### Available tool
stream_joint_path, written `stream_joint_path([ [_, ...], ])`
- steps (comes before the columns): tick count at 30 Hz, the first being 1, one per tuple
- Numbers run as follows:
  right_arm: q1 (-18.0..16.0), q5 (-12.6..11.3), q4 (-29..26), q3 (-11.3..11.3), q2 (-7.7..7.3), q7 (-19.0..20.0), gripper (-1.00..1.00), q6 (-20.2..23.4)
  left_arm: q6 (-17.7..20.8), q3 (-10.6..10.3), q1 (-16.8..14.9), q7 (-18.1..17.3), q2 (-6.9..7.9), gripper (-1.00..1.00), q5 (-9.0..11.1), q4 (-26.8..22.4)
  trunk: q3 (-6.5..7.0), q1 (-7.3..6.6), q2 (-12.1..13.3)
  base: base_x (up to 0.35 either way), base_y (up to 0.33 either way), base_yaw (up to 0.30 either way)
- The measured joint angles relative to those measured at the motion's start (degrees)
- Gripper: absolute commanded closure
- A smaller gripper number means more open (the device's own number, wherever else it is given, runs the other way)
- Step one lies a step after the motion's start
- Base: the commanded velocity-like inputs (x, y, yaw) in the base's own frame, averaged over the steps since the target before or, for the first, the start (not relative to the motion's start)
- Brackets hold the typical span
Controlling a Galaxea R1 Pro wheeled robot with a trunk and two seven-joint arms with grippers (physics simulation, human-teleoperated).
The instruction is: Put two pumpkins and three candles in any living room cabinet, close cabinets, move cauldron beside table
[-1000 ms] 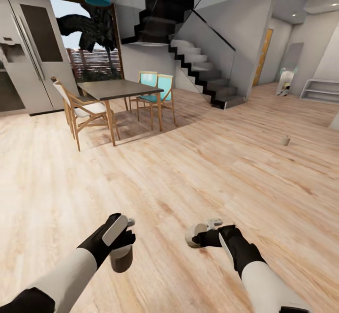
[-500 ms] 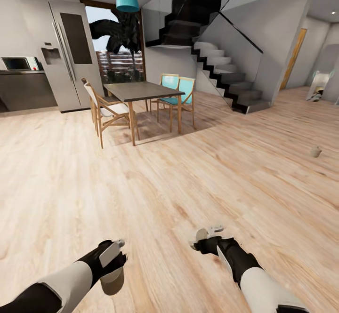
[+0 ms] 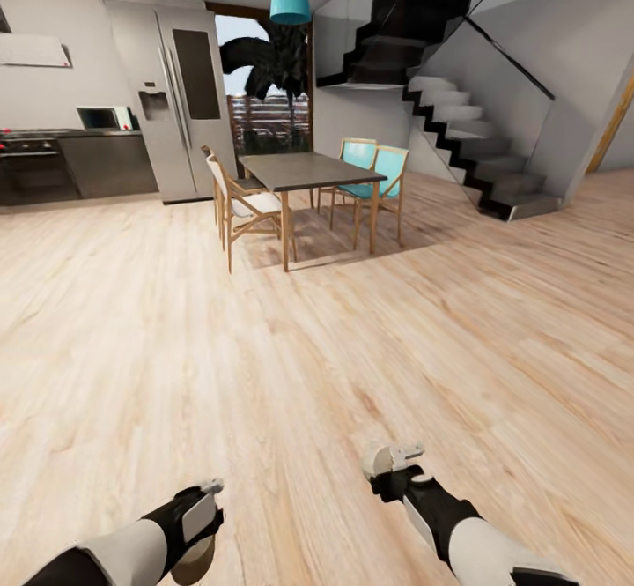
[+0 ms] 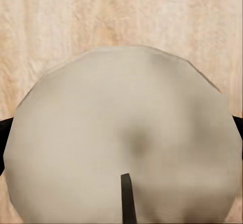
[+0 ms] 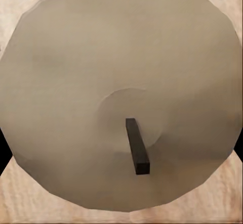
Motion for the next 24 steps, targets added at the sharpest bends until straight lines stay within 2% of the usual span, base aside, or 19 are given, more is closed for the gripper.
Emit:
stream_joint_path([
  [5,0.1,-0.5,1.4,-0.1,-0.10,-0.7,1.00,0.0,-0.4,-1.5,1.3,-2.4,0.09,1.00,-0.3,0.1,0.69,-1.10,2.0,0.000,0.000,0.282],
  [7,1.1,-0.5,6.1,-0.2,0.13,-0.8,1.00,0.0,-0.4,-1.5,3.0,-2.7,0.12,1.00,-0.3,0.1,0.95,-1.53,2.8,0.000,0.000,0.280],
  [14,1.8,-0.3,6.7,-0.1,-0.28,-0.6,1.00,-0.1,-0.5,-1.9,4.4,-2.8,0.39,1.00,-0.5,0.1,2.05,-3.08,5.6,0.000,0.000,0.117],
  [17,3.3,-0.3,6.8,-0.1,-0.23,-0.5,1.00,-0.8,-0.4,-2.0,5.1,-2.9,0.06,1.00,-0.6,0.0,2.46,-3.74,6.8,0.000,0.000,0.222],
  [19,4.6,-0.4,6.8,-0.1,-0.09,-0.5,1.00,-4.0,-0.5,-2.0,5.7,-2.8,0.31,1.00,-0.5,0.1,2.74,-4.18,7.6,0.000,0.000,0.258],
  [21,6.9,-0.4,6.9,0.0,0.12,-0.6,1.00,-9.8,-0.5,-1.9,6.7,-2.8,0.58,1.00,-0.4,0.1,3.01,-4.61,8.4,0.000,0.000,0.266],
  [24,8.7,-0.4,6.9,-0.1,-0.08,-0.6,1.00,-14.0,-0.5,-2.0,7.5,-2.9,0.47,1.00,-0.5,0.1,3.44,-5.27,9.6,0.000,0.000,0.269],
])
